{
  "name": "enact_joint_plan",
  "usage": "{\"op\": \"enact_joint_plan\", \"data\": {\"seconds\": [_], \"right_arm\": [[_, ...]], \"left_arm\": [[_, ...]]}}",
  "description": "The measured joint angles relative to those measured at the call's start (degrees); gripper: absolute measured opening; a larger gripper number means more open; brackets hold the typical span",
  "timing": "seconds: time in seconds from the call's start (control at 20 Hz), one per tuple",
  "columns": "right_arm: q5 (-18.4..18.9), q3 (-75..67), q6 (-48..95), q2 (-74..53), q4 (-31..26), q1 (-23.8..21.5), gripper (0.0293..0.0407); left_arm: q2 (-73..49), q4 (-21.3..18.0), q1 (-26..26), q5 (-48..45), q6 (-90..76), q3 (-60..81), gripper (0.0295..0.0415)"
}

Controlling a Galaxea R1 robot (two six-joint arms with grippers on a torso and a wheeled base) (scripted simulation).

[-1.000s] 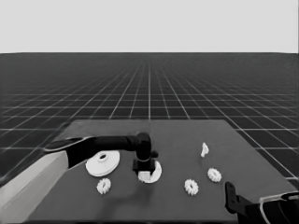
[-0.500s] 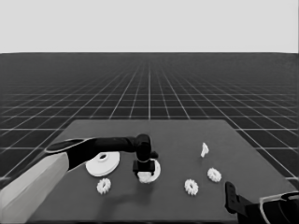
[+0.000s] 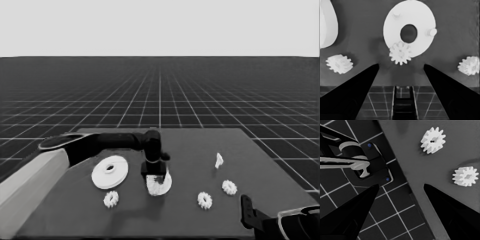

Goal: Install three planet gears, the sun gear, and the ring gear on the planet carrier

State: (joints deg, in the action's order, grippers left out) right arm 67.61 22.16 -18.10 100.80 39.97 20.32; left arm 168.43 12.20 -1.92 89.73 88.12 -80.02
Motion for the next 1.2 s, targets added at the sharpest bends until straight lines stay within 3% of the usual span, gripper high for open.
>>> {"op": "enact_joint_plan", "data": {"seconds": [0.3, 0.35, 0.45, 0.8, 0.85, 0.95, 1.2], "right_arm": [[0.0, 0.0, 0.0, 0.0, 0.0, 0.0, 0.0385], [0.0, 0.0, 0.0, 0.0, 0.0, 0.0, 0.0385], [0.0, 0.0, 0.0, 0.0, 0.0, 0.0, 0.0385], [0.0, 0.0, 0.0, 0.0, 0.0, 0.0, 0.0385], [0.0, 0.0, 0.0, 0.0, 0.0, 0.0, 0.0385], [0.0, 0.0, 0.0, 0.0, 0.0, 0.0, 0.0385], [0.0, 0.0, 0.0, 0.0, 0.0, 0.0, 0.0385]], "left_arm": [[0.0, -1.2, 1.2, 0.0, 0.2, 0.3, 0.0385], [-11.4, -0.8, 0.7, 0.1, 1.1, 14.8, 0.0385], [-27.1, -0.3, 0.3, -0.9, -4.1, 23.3, 0.0385], [-34.3, -0.3, 0.1, -2.2, -9.8, 24.3, 0.0385], [-33.7, 5.5, -5.5, -3.7, -11.0, 22.2, 0.0385], [-32.6, 10.4, -11.1, -5.8, -12.7, 18.7, 0.0385], [-31.8, 12.4, -13.4, -7.0, -13.7, 16.5, 0.0385]]}}
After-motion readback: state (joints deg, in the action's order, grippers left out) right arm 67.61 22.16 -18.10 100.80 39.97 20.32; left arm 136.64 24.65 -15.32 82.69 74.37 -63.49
